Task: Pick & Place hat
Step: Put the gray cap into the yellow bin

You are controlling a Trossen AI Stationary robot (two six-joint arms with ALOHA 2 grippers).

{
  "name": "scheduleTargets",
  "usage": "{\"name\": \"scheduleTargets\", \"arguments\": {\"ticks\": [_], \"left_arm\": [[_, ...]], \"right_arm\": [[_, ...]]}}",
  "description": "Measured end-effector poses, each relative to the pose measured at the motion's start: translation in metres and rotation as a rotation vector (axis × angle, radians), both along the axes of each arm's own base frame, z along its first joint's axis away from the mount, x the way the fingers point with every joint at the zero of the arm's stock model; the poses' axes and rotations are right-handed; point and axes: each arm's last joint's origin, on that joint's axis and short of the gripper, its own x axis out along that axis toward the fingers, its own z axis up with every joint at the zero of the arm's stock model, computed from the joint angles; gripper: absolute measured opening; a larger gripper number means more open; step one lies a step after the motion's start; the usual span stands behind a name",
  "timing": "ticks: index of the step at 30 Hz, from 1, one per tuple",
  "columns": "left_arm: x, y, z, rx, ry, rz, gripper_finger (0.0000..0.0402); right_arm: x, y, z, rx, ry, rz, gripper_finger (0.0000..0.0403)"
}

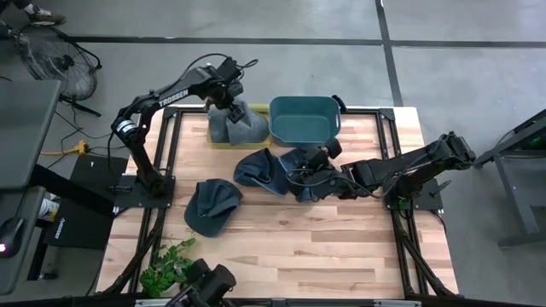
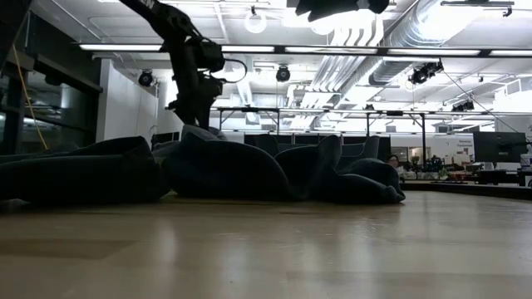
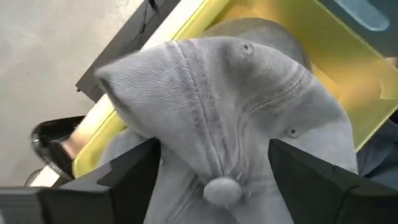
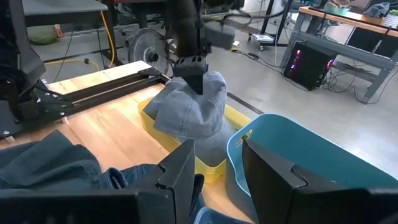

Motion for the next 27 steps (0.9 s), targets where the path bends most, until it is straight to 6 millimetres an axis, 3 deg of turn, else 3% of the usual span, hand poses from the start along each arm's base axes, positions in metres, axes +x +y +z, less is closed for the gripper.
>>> {"name": "scheduleTargets", "arguments": {"ticks": [6, 12, 17, 25, 27], "left_arm": [[-0.002, -0.002, 0.024, -0.005, 0.005, 0.008, 0.0331], [-0.006, -0.014, 0.044, -0.108, 0.015, 0.024, 0.0308], [0.004, -0.033, 0.045, -0.173, 0.023, 0.012, 0.0227], [0.032, -0.066, 0.046, -0.161, 0.011, -0.064, 0.0029], [0.037, -0.073, 0.046, -0.152, 0.019, -0.068, 0.0010]], "right_arm": [[0.000, 0.000, -0.001, -0.001, 0.019, 0.013, 0.0129], [-0.001, 0.001, -0.004, 0.018, 0.048, 0.043, 0.0129], [-0.002, 0.001, -0.005, 0.018, 0.061, 0.048, 0.0129], [-0.004, 0.001, -0.009, 0.028, 0.117, 0.077, 0.0129], [-0.004, 0.001, -0.010, 0.033, 0.124, 0.075, 0.0129]]}}
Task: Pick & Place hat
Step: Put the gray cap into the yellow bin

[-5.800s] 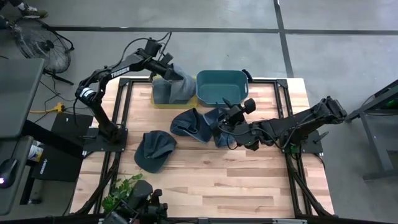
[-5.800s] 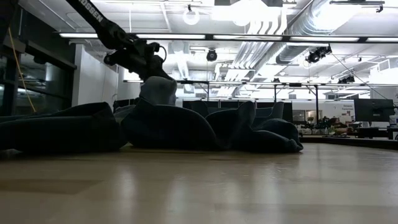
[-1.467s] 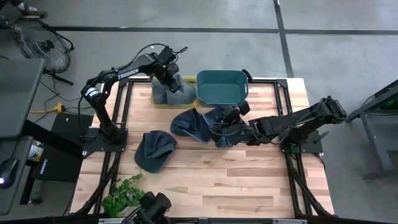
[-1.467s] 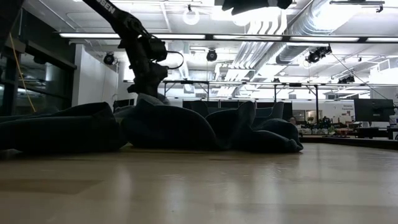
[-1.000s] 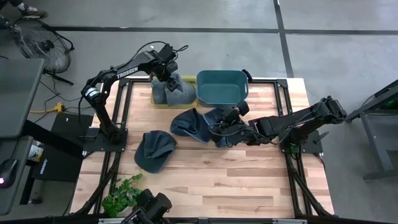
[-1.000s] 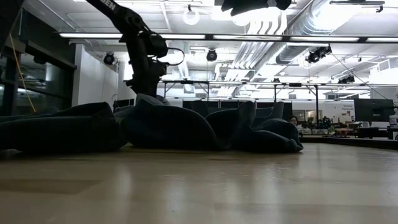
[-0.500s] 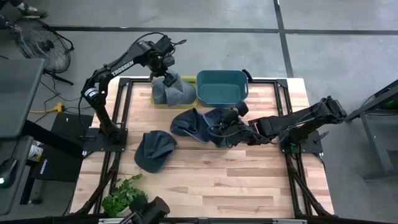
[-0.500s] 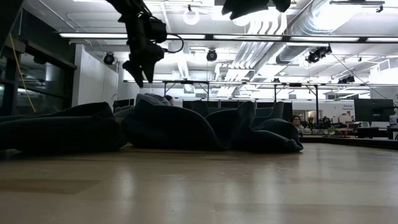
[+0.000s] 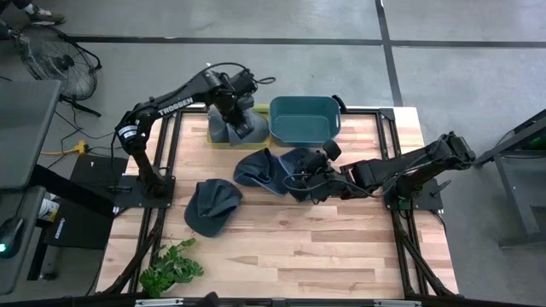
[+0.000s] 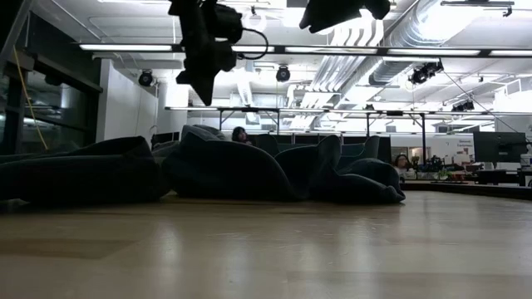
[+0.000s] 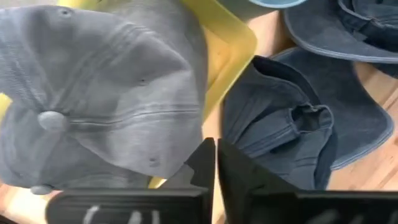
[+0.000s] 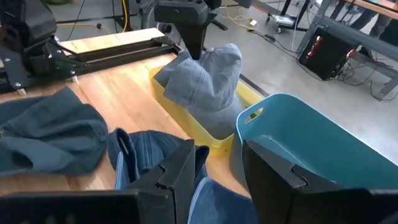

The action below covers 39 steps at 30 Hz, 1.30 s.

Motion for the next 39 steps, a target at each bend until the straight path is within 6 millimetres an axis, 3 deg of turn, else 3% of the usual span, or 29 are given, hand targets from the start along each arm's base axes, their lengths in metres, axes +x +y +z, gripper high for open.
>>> {"name": "scheduleTargets", "arguments": {"ticks": [6, 11, 17, 25, 35, 39], "left_arm": [[0.009, -0.022, -0.004, 0.052, 0.083, -0.021, 0.0004], [0.014, -0.035, -0.023, 0.099, 0.163, -0.049, 0.0001], [0.017, -0.031, -0.058, 0.091, 0.144, -0.015, 0.0001], [0.006, -0.016, -0.084, 0.101, 0.164, 0.051, 0.0000], [-0.002, 0.001, -0.096, 0.189, 0.185, 0.138, 0.0000], [0.003, 0.003, -0.104, 0.136, 0.158, 0.119, 0.0000]], "right_arm": [[-0.003, 0.000, -0.004, 0.035, 0.034, 0.006, 0.0129], [-0.004, 0.000, -0.006, 0.074, 0.048, 0.019, 0.0129], [-0.004, 0.001, -0.007, 0.083, 0.056, 0.028, 0.0129], [-0.005, 0.000, -0.008, 0.082, 0.062, 0.029, 0.0129], [-0.005, 0.000, -0.008, 0.086, 0.057, 0.021, 0.0129], [-0.005, 0.000, -0.007, 0.099, 0.044, 0.010, 0.0129]]}}
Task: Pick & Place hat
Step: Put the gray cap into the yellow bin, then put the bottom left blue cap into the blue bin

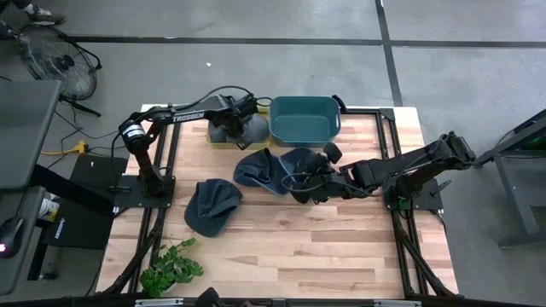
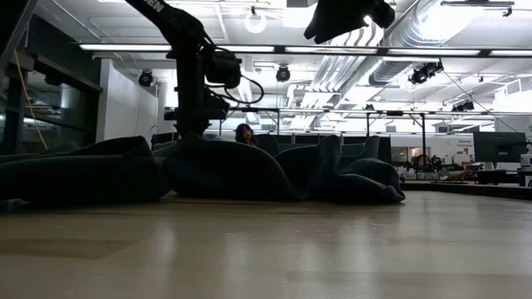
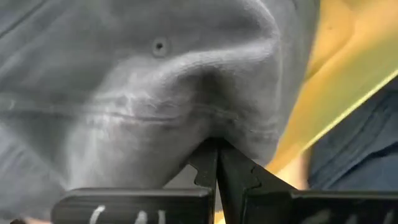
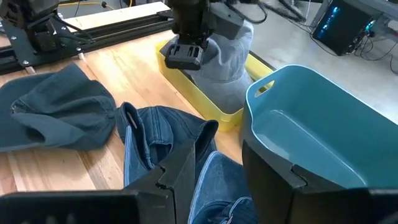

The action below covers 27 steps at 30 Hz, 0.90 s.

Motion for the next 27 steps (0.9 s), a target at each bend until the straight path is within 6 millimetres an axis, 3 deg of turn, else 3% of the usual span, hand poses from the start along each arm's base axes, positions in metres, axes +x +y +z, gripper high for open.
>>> {"name": "scheduleTargets", "arguments": {"ticks": [13, 27], "left_arm": [[0.008, 0.002, -0.024, -0.104, 0.022, -0.016, 0.0000], [0.012, -0.008, 0.010, -0.130, 0.022, -0.068, 0.0000]], "right_arm": [[0.000, 0.000, 0.000, 0.025, -0.022, -0.019, 0.0129], [0.000, 0.000, 0.000, 0.021, -0.019, -0.022, 0.0129]]}}
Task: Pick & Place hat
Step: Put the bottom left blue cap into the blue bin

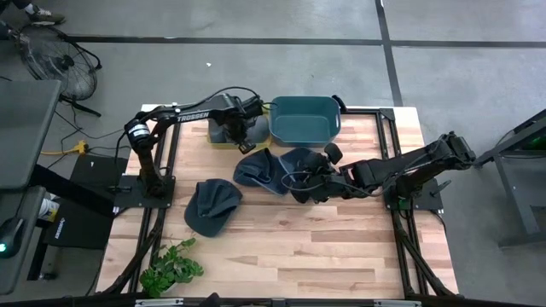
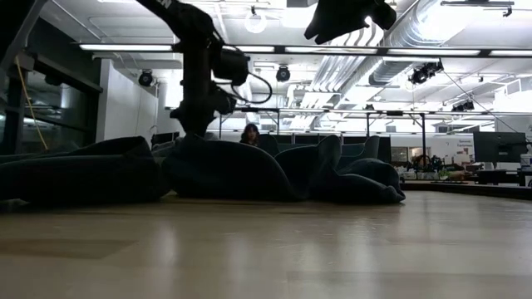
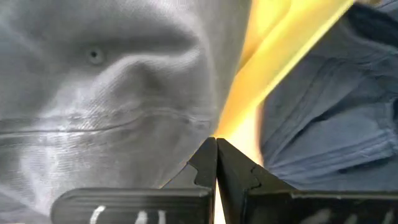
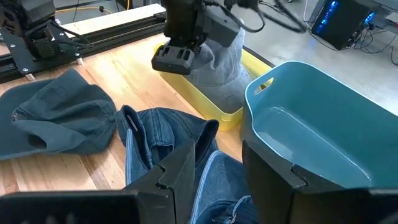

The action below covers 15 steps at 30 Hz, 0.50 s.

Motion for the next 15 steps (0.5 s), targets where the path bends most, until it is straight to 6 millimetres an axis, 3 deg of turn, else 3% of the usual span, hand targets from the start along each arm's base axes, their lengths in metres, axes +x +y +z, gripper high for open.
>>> {"name": "scheduleTargets", "arguments": {"ticks": [8, 15], "left_arm": [[0.003, -0.005, 0.029, 0.044, -0.017, -0.017, 0.0000], [-0.012, -0.017, 0.075, 0.151, -0.115, -0.014, 0.0000]], "right_arm": [[0.000, 0.000, 0.000, 0.004, 0.001, 0.004, 0.0129], [0.000, 0.000, -0.001, 0.030, -0.007, 0.000, 0.0129]]}}
